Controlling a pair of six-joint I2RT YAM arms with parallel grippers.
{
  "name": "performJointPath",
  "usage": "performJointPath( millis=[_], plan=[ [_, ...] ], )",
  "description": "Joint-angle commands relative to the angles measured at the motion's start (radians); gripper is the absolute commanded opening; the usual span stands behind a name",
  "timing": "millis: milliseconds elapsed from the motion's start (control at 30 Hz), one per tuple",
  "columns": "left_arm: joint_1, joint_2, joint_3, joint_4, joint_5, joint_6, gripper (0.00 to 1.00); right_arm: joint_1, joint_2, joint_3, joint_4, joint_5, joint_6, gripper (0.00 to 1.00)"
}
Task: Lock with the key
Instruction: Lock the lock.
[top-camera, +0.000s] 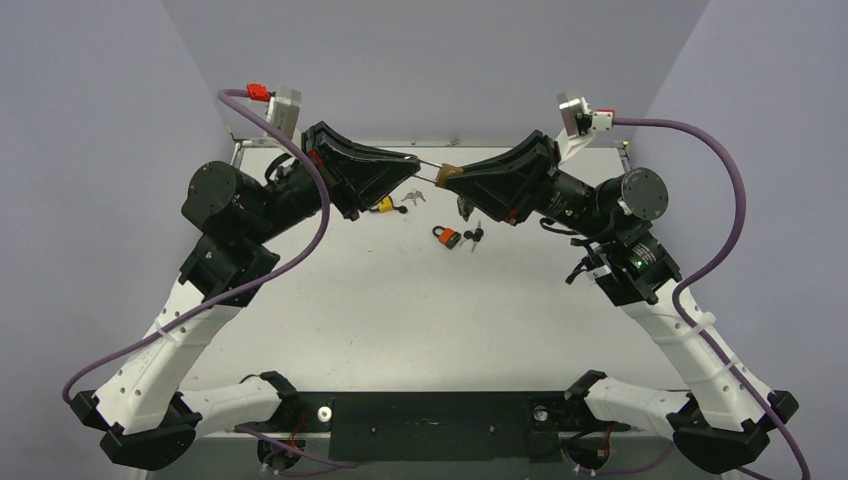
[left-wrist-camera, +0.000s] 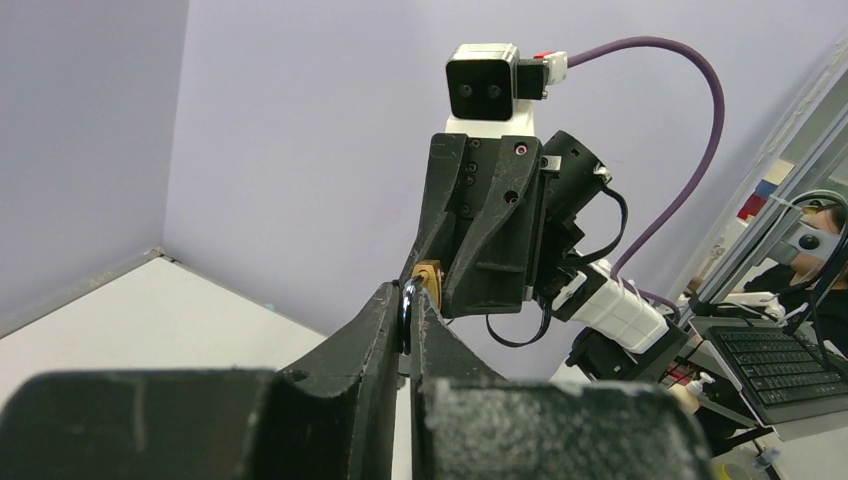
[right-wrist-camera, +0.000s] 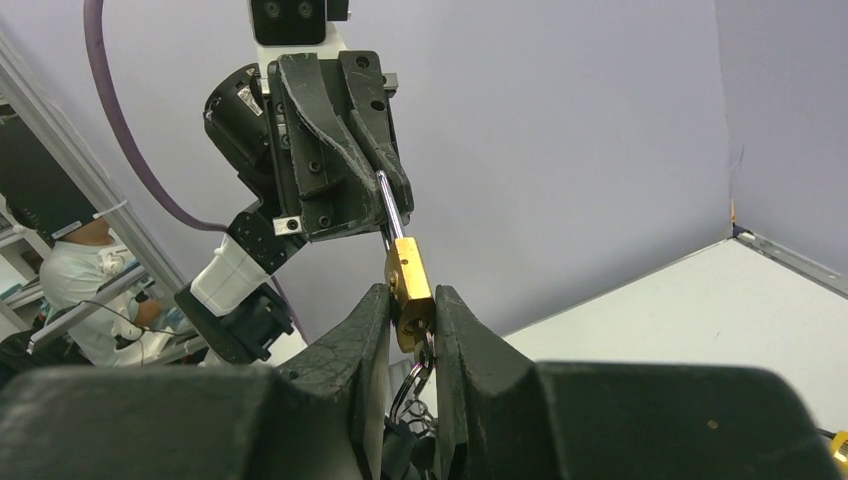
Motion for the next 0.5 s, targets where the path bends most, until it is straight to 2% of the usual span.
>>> performJointPath(
  millis=[0, 467],
  plan=[
    [-0.089, 0.063, 0.01, -0.225, 0.128, 0.056, 0.0, 0.018, 0.037, 0.067, 0.088, 0.085, -0.028, 0.0],
    [-0.142, 0.124, 0.057, -0.298, 0.134, 0.088, 0.0, 0.047, 0.067, 0.11, -0.001, 0.091, -0.076, 0.0]
  ],
)
